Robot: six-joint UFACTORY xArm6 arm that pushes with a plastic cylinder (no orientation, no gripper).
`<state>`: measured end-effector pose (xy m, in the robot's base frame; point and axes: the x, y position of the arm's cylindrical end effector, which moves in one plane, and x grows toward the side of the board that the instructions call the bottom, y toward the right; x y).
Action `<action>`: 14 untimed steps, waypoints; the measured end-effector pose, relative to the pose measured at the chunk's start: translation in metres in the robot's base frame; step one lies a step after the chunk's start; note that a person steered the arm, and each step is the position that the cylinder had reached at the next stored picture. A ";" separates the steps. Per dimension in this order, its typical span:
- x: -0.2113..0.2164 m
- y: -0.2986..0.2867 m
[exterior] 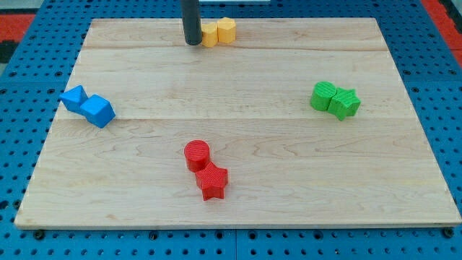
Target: Move the blue triangle and blue cube at the top of red circle
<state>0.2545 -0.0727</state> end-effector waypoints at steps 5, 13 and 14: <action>0.116 0.048; 0.218 -0.084; 0.251 -0.088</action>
<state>0.5058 -0.1610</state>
